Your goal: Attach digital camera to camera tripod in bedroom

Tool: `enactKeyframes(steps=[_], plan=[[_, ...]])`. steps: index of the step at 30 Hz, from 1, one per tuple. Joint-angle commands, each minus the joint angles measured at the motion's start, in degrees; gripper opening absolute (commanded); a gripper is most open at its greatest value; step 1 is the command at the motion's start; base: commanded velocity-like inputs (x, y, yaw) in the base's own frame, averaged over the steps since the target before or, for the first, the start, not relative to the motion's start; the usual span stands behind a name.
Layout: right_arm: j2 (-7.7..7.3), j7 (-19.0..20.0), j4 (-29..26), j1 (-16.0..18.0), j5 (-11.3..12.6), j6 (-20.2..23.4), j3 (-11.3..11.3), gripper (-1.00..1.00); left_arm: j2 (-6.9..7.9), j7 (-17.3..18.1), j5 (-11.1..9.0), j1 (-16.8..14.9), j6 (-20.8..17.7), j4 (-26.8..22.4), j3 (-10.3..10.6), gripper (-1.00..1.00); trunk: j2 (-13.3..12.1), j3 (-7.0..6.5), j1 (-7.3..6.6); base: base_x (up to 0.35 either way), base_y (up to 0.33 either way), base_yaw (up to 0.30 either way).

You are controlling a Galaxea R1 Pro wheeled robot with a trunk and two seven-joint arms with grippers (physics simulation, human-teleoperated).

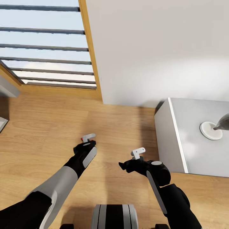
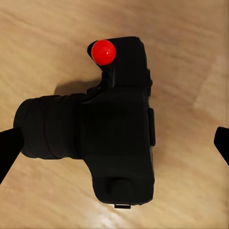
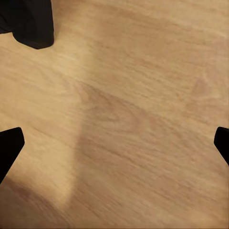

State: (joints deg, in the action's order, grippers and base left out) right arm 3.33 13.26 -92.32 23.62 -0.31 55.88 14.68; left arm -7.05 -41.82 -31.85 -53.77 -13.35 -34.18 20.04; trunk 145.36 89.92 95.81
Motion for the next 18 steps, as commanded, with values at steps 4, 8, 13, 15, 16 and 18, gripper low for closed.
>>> enactKeyframes(steps=[4,8,13,15,16,18], plan=[[0.01,0.1,-0.05,0.03,-0.04,0.27,-0.01,1.0,-0.07,-0.1,-0.27,-0.29,-0.47,-0.22,0.33,1.0,0.07,0.93,0.09,0.0,0.0,0.0],[0.01,0.1,-0.05,0.03,-0.04,0.28,-0.01,1.0,-0.13,0.62,-0.26,-0.44,-0.56,-0.3,0.34,1.0,0.12,1.81,0.19,0.0,0.0,0.0],[0.01,0.1,-0.05,0.03,-0.04,0.28,-0.01,1.0,-0.13,1.04,-0.25,-0.45,-0.6,-0.32,0.34,1.0,0.19,2.92,0.32,0.0,0.0,0.0],[0.01,0.1,-0.05,0.03,-0.04,0.28,-0.01,1.0,-0.12,1.09,-0.25,-0.45,-0.61,-0.33,0.34,1.0,0.19,2.92,0.32,0.0,0.0,0.0],[0.01,0.1,-0.05,0.03,-0.04,0.28,-0.01,1.0,-0.11,1.13,-0.24,-0.45,-0.61,-0.33,0.34,1.0,0.19,2.92,0.32,0.0,0.0,0.0],[0.01,0.1,-0.05,0.03,-0.04,0.28,-0.02,1.0,-0.09,1.18,-0.22,-0.41,-0.59,-0.31,0.35,1.0,0.19,2.92,0.32,0.0,0.0,0.0]])
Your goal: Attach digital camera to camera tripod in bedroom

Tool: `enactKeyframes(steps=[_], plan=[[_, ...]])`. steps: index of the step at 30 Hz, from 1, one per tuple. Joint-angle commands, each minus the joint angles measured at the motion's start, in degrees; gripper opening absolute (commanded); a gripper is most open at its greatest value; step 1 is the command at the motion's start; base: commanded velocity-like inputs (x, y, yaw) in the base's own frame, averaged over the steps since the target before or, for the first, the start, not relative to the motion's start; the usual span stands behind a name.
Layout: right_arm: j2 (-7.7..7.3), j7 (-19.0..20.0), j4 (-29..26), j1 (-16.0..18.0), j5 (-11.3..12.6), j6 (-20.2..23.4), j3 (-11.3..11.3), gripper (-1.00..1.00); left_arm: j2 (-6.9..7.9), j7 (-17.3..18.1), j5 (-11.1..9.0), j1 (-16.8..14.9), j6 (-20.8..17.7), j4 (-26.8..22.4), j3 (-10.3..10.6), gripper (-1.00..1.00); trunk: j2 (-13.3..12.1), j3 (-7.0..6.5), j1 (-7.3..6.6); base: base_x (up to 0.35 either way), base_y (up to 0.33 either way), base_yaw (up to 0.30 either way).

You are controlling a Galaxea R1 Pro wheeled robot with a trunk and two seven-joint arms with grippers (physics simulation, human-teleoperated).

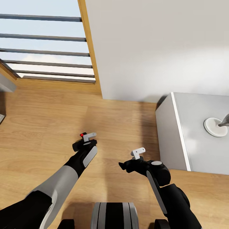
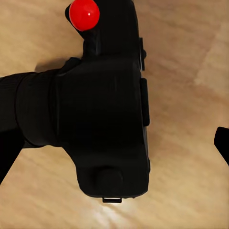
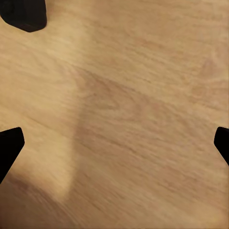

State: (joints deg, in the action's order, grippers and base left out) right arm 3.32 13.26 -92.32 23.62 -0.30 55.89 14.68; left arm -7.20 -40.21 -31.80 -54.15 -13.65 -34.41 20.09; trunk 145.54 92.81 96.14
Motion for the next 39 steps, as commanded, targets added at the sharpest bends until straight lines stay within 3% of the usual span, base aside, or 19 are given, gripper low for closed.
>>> enactKeyframes(steps=[1,10,21,32,39], plan=[[0.02,0.1,-0.05,0.03,-0.05,0.27,-0.03,1.0,0.06,-0.42,-0.25,0.01,-0.26,-0.08,0.3,1.0,0.01,0.03,-0.01,0.0,0.0,0.0],[0.01,0.1,-0.05,0.03,-0.05,0.27,-0.08,1.0,0.21,-0.33,-0.22,0.31,0.21,-0.05,0.31,1.0,0.01,0.03,-0.01,0.0,0.0,0.0],[0.01,0.1,-0.05,0.03,-0.05,0.27,-0.08,1.0,0.3,-0.31,-0.22,0.42,0.35,-0.01,0.31,1.0,0.16,2.47,0.27,0.0,0.0,0.0],[0.01,0.1,-0.05,0.03,-0.05,0.27,-0.09,1.0,0.48,-0.3,-0.12,0.52,0.53,0.04,0.31,1.0,0.16,2.47,0.27,0.0,0.0,0.0],[0.0,0.1,-0.05,0.03,-0.05,0.27,-0.09,1.0,0.48,-0.3,-0.15,0.53,0.55,0.07,0.31,1.0,0.23,3.58,0.4,0.0,0.0,0.0]])
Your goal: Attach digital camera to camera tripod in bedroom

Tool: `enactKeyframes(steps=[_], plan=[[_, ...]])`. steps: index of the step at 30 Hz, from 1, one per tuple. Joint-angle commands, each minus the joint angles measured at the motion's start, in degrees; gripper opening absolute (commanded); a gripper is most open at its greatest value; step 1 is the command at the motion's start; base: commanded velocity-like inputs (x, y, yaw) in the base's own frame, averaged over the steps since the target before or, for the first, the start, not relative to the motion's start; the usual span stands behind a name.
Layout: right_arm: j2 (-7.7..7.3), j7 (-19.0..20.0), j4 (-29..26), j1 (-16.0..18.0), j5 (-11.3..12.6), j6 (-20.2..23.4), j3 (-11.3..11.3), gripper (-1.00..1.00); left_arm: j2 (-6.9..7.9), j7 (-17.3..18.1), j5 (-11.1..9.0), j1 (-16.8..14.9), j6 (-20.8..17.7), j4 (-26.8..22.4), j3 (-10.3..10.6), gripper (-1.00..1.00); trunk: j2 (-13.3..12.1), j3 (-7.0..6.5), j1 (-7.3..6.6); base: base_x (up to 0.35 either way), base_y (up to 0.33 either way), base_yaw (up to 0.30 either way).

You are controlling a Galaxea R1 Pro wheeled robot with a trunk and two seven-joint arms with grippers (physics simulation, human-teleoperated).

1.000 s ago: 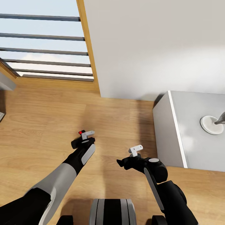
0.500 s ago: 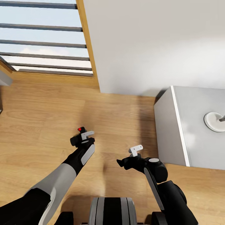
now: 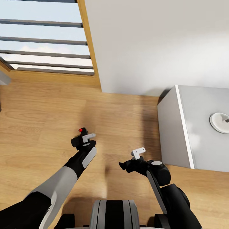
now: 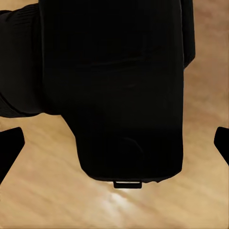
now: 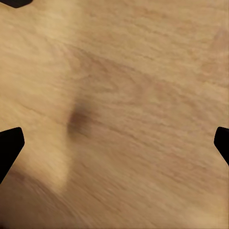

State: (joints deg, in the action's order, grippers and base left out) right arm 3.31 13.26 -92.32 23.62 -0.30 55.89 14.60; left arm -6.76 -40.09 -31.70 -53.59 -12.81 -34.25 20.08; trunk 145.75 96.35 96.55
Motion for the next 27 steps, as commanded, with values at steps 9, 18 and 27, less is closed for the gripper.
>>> enactKeyframes(steps=[9,18,27], plan=[[-0.05,0.1,-0.05,0.03,-0.05,0.27,-0.09,1.0,0.11,-0.43,-0.16,0.09,-0.14,0.28,0.31,1.0,0.01,0.03,-0.01,0.0,0.0,0.0],[-0.08,0.1,-0.05,0.03,-0.05,0.2,-0.1,1.0,0.1,-0.43,-0.09,0.14,0.08,0.51,0.36,-1.0,0.01,0.03,-0.01,0.0,0.0,0.0],[-0.13,0.1,-0.05,0.03,-0.05,0.18,-0.15,1.0,0.32,-0.43,-0.12,0.15,0.07,0.66,0.31,-1.0,0.01,0.03,-0.01,0.0,0.0,0.0]])
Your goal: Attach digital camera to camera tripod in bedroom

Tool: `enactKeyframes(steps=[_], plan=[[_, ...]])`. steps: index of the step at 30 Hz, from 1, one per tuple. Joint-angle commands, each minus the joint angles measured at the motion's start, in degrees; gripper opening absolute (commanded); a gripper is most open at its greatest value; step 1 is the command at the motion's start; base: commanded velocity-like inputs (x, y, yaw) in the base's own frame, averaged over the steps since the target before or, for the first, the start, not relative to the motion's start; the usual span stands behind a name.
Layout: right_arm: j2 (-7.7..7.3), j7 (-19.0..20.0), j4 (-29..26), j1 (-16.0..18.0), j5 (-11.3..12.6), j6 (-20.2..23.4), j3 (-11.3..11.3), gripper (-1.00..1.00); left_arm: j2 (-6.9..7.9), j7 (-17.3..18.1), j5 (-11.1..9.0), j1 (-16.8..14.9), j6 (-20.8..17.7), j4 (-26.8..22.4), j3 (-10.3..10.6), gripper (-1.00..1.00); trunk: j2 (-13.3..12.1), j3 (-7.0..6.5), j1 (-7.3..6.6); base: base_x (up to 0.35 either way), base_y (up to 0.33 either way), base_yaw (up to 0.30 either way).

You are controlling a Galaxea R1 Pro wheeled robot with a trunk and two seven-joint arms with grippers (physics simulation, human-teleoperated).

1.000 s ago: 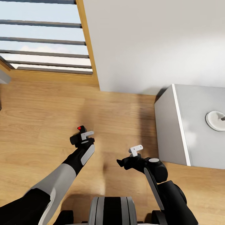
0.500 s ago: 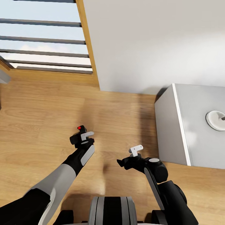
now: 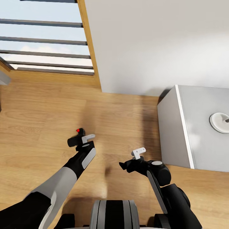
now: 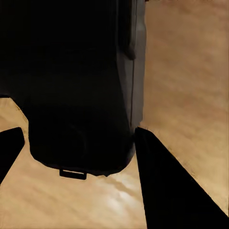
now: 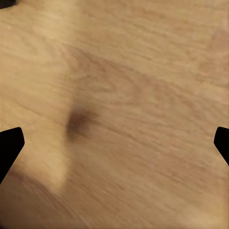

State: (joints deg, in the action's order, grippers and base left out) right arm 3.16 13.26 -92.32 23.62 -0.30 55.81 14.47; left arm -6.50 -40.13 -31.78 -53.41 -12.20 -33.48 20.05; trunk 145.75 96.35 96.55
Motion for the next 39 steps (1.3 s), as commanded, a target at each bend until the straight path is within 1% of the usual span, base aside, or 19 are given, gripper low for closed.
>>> enactKeyframes(steps=[1,6,14,15,21,29,34,36,37,38,39], plan=[[0.01,0.1,-0.05,0.02,-0.05,0.27,-0.02,1.0,0.06,-0.39,-0.03,-0.03,-0.54,-0.1,0.34,-1.0,0.01,0.03,-0.01,0.0,0.0,0.0],[0.0,0.1,-0.05,0.02,-0.05,0.26,-0.05,1.0,0.08,-0.39,-0.05,0.0,-0.49,-0.09,0.34,-1.0,0.01,0.03,-0.01,0.0,0.0,0.0],[0.0,0.1,-0.05,-0.03,-0.05,0.2,-0.03,1.0,0.28,-0.42,-0.04,1.27,-0.47,-0.84,0.18,-1.0,0.01,0.03,-0.01,0.0,0.0,0.0],[0.08,0.1,-0.05,-0.06,-0.05,0.1,0.07,1.0,0.43,-0.84,0.04,3.5,1.21,-1.05,0.33,-1.0,0.0,-0.19,-0.03,0.0,0.0,0.0],[0.13,0.1,-0.05,-0.06,-0.05,0.09,0.11,1.0,0.43,-1.03,0.05,3.83,1.77,-1.19,0.34,-1.0,-0.08,-1.52,-0.19,0.0,0.0,0.0],[0.15,0.1,-0.05,-0.06,-0.05,0.06,0.12,1.0,0.5,-1.08,0.11,4.72,1.85,-2.96,0.34,-1.0,-0.19,-3.29,-0.39,0.0,0.0,0.0],[-0.15,0.36,-0.05,-0.31,-0.03,-0.15,0.27,1.0,0.55,-1.09,0.13,5.41,1.8,-4.07,0.34,-1.0,-0.25,-4.4,-0.52,0.0,0.0,0.0],[-0.26,0.52,-0.05,-0.41,-0.01,-0.37,0.36,1.0,0.66,-1.14,0.13,5.76,1.5,-5.0,0.32,-1.0,-0.28,-4.84,-0.57,0.0,0.0,0.0],[-0.34,0.6,-0.05,-0.53,-0.01,-1.0,0.43,1.0,1.05,-1.21,0.14,6.6,0.89,-6.88,0.26,-1.0,-0.29,-5.06,-0.6,0.0,0.0,0.0],[-0.34,0.6,-0.05,-0.53,-0.01,-1.0,0.43,1.0,1.05,-1.21,0.14,6.6,0.89,-6.88,0.26,-1.0,-0.31,-5.29,-0.63,0.0,0.0,0.0],[-0.38,0.63,-0.05,-0.57,-0.01,-1.48,0.46,1.0,1.38,-1.24,0.14,7.26,0.2,-8.35,0.17,-1.0,-0.32,-5.51,-0.65,0.0,0.0,0.0]])
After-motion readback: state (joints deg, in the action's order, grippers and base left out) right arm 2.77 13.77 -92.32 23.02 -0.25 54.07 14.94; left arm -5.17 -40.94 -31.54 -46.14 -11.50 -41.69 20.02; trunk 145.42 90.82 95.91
